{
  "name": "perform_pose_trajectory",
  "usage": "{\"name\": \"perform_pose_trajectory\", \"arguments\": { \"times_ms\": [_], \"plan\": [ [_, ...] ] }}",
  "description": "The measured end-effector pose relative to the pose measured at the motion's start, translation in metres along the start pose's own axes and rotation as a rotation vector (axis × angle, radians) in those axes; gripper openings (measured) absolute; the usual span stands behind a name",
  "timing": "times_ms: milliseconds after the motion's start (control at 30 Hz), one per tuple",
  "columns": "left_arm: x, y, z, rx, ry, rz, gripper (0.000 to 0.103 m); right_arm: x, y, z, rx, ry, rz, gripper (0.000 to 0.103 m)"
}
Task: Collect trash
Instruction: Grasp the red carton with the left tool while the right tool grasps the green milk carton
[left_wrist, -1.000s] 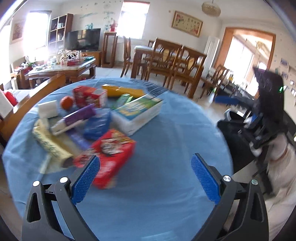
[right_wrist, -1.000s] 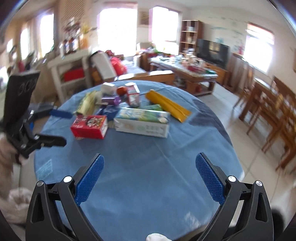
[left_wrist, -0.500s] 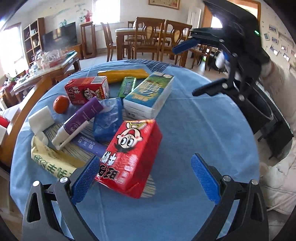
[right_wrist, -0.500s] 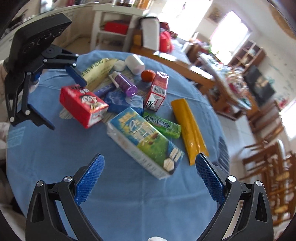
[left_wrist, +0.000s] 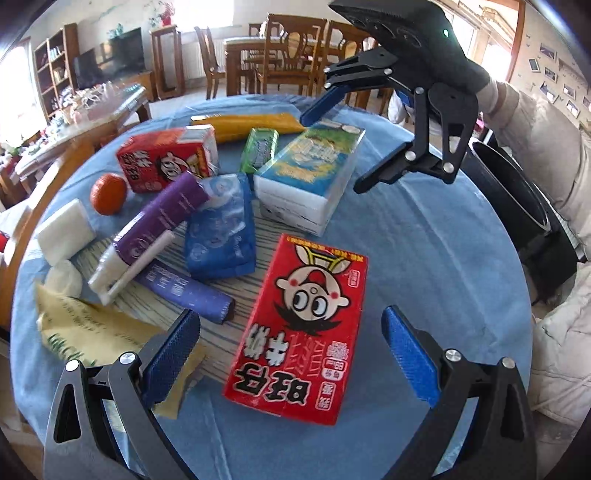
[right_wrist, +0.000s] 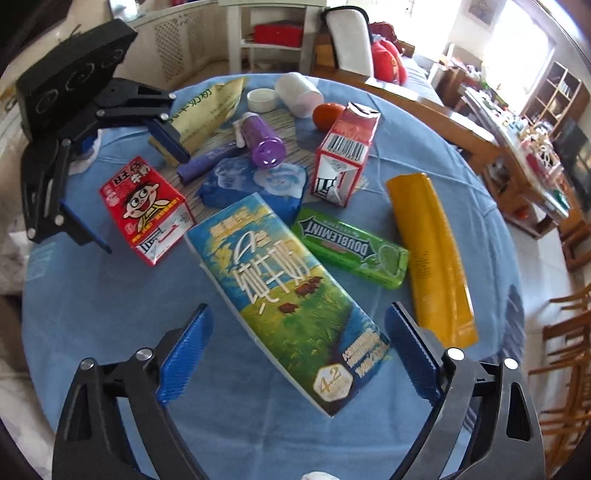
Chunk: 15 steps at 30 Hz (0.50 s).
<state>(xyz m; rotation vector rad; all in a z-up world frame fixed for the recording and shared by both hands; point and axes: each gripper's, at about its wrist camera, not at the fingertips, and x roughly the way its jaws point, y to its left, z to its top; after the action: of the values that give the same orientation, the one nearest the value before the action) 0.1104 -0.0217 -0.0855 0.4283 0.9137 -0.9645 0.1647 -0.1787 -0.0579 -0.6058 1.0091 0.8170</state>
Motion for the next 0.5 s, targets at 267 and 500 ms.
{"name": "perform_pose_trajectory", "arguments": {
  "times_ms": [267, 500],
  "plan": [
    [-0.001, -0.014, -0.002, 0.007, 0.013, 0.024, 0.071, -0.004, 0.011, -0.007, 0.061, -0.015, 0.037, 0.062],
    [-0.013, -0.014, -0.005, -0.085, -0.001, 0.012, 0.051, -0.023, 0.041, -0.010, 0.174, -0.048, -0.019, 0.051]
  ]
}}
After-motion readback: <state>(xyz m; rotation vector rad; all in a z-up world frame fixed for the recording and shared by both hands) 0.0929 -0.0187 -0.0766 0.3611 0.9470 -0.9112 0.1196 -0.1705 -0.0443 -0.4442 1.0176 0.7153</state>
